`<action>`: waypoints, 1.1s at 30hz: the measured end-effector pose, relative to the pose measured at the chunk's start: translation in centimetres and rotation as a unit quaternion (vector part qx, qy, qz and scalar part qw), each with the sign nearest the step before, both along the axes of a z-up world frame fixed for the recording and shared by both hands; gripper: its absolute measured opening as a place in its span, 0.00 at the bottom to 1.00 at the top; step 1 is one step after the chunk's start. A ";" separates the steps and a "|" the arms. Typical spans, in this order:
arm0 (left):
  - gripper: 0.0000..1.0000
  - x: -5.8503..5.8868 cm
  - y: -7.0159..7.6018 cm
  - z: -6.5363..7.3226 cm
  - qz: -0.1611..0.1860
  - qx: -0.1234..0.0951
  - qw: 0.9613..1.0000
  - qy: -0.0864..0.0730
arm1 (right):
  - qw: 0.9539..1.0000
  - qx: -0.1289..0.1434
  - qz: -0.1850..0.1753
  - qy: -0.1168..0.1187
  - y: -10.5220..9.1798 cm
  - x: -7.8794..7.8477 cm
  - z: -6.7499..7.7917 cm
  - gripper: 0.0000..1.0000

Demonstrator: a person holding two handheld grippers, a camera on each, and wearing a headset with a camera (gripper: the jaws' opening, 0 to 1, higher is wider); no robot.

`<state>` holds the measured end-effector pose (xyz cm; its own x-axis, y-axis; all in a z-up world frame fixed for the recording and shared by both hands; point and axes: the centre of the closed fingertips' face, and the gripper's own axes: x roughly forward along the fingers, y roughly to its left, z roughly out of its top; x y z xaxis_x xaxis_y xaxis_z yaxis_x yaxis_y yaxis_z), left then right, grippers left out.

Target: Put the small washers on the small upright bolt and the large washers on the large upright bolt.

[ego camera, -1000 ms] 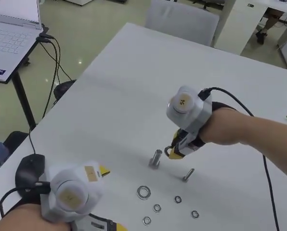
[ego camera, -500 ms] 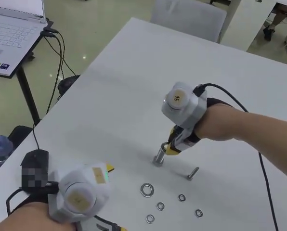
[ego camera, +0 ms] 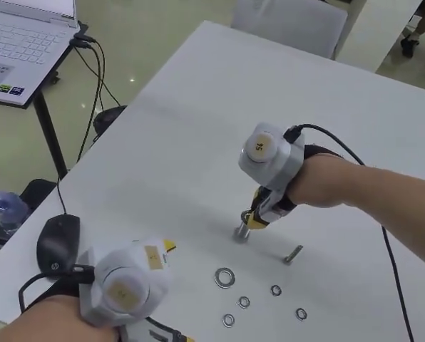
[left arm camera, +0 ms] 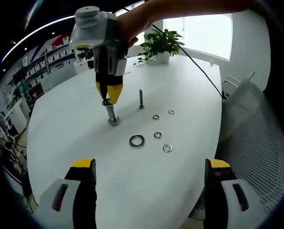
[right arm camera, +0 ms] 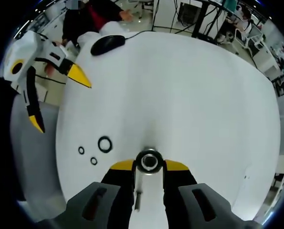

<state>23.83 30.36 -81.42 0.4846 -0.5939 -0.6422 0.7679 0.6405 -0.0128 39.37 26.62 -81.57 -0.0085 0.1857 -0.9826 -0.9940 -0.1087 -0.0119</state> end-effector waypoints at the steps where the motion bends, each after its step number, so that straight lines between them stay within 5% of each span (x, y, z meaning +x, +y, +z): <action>1: 0.94 0.0 0.1 0.0 0.000 0.001 1.000 0.000 | 1.000 0.000 0.000 0.001 0.0 0.0 0.0 0.22; 33: 0.90 -0.4 0.5 -0.2 0.009 0.000 1.000 0.001 | 1.000 -0.020 0.002 0.008 0.2 0.0 -4.2 0.22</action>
